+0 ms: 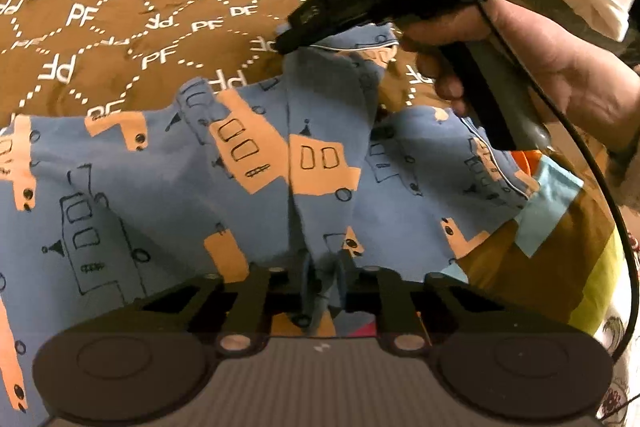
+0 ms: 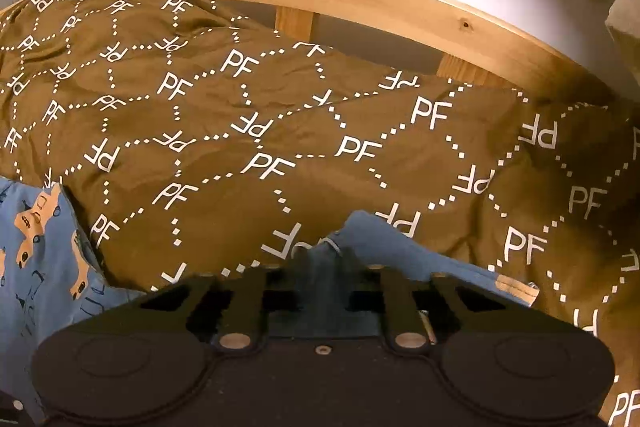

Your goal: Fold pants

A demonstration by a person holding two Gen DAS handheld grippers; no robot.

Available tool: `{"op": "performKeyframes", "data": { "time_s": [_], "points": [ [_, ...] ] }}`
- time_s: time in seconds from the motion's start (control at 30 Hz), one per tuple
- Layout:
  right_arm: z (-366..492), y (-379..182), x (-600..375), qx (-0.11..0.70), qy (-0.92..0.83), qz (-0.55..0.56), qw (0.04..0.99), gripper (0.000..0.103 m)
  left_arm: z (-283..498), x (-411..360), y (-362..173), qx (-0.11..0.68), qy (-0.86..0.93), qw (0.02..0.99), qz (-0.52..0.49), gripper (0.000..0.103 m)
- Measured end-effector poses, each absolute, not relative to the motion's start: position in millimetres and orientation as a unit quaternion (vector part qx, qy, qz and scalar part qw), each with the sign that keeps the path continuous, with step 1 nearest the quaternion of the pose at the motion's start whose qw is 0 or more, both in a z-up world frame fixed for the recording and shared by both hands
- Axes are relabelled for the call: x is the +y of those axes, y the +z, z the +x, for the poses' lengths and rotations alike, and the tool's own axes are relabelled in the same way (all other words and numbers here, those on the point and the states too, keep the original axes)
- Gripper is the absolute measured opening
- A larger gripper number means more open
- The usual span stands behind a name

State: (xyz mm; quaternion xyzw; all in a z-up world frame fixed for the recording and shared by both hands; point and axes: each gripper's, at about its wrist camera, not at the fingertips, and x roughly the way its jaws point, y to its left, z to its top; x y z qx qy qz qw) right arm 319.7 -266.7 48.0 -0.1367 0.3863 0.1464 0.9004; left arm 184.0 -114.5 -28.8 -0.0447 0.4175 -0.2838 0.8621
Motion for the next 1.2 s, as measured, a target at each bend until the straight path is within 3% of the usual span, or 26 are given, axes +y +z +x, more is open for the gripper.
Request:
{"op": "performKeyframes", "data": {
  "time_s": [0.1,0.23,0.7,1.03,1.07,1.2],
  "points": [
    [317,51,-272,0.382,0.143,-0.124,0.905,0.004,185,-112,-28,0.418,-0.277,0.864,-0.047,0.008],
    [310,60,-288,0.365,0.134,-0.101,0.916,0.003,182,-113,-26,0.413,-0.271,0.869,-0.033,0.002],
    [205,112,-386,0.284,0.096,0.061,0.952,0.001,150,-136,-5,0.367,-0.316,0.871,0.085,0.000],
    [132,62,-445,0.389,0.014,0.159,0.907,0.001,141,-146,-26,0.377,-0.325,0.856,0.138,0.000],
    [130,57,-446,0.395,0.012,0.162,0.904,0.002,141,-147,-27,0.378,-0.325,0.856,0.138,0.000],
    [126,51,-446,0.399,0.010,0.140,0.906,0.027,141,-146,-29,0.378,-0.327,0.855,0.138,0.000]
  ]
}}
